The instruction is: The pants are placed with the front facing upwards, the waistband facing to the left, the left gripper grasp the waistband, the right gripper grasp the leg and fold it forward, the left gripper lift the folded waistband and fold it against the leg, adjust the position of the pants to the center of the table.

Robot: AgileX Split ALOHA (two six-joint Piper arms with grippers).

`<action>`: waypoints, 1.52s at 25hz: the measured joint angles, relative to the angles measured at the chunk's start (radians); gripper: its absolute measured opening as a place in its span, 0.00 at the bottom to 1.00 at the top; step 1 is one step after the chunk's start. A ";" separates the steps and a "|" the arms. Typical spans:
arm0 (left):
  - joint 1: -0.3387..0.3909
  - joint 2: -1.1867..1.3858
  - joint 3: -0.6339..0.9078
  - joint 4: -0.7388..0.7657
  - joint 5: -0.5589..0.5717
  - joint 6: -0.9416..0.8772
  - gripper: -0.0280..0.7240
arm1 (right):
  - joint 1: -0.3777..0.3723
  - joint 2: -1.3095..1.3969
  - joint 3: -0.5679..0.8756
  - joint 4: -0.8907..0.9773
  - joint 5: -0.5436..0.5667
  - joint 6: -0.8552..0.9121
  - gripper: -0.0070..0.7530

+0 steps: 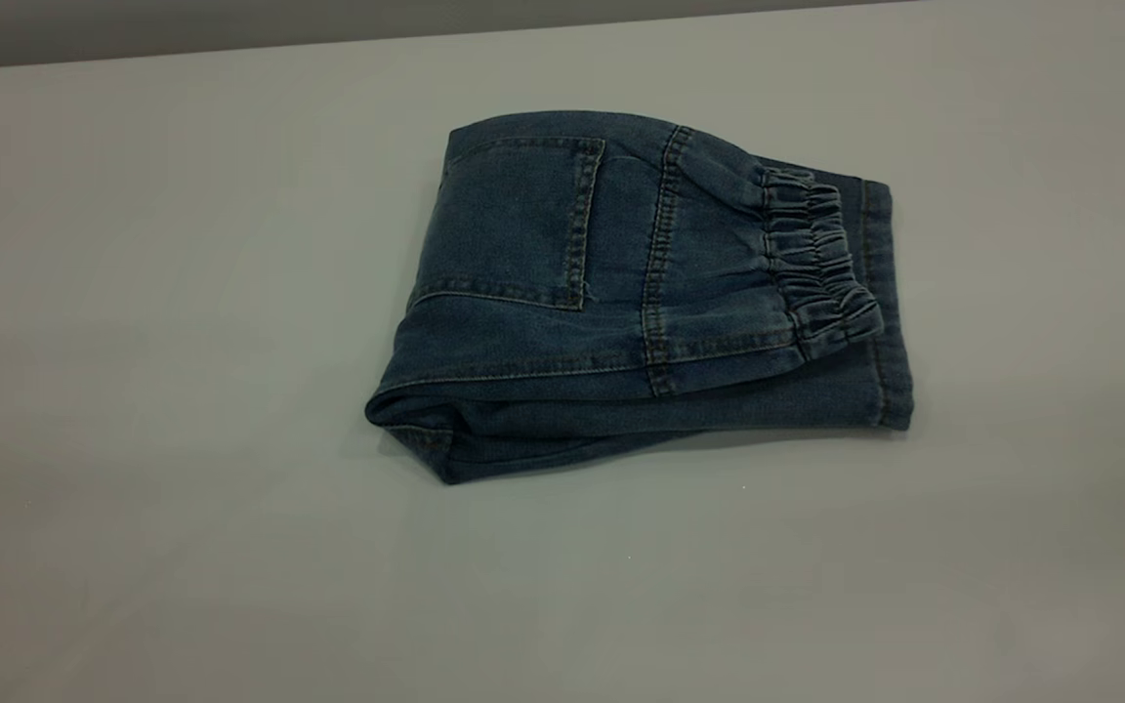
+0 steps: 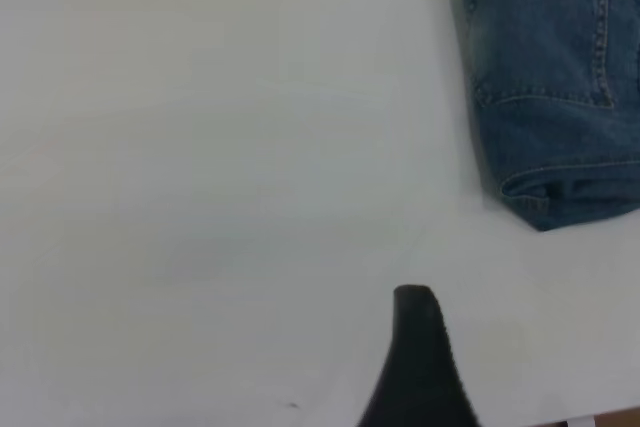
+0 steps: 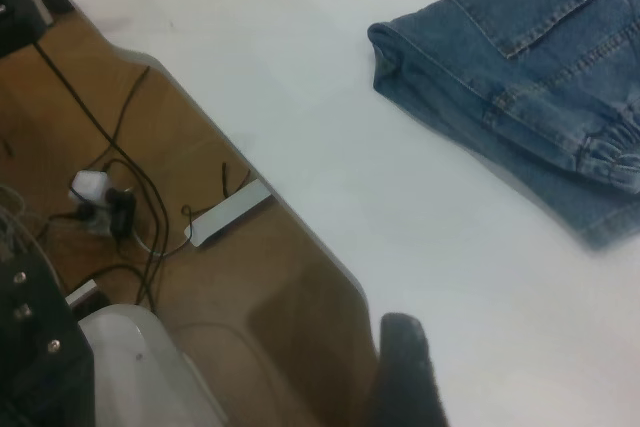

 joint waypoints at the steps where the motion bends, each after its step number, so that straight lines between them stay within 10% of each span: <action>1: 0.000 0.000 0.000 0.000 0.000 0.001 0.66 | 0.000 0.000 0.000 0.000 0.000 0.000 0.61; 14: 0.000 0.000 0.000 0.001 0.000 0.000 0.64 | -0.072 -0.001 -0.001 0.012 0.003 0.000 0.60; 27: 0.000 0.000 0.000 0.002 0.001 -0.001 0.64 | -0.874 -0.099 -0.001 0.009 0.002 -0.004 0.60; 38: 0.003 -0.108 0.000 0.004 0.004 0.001 0.64 | -0.988 -0.141 -0.001 0.014 0.003 -0.004 0.60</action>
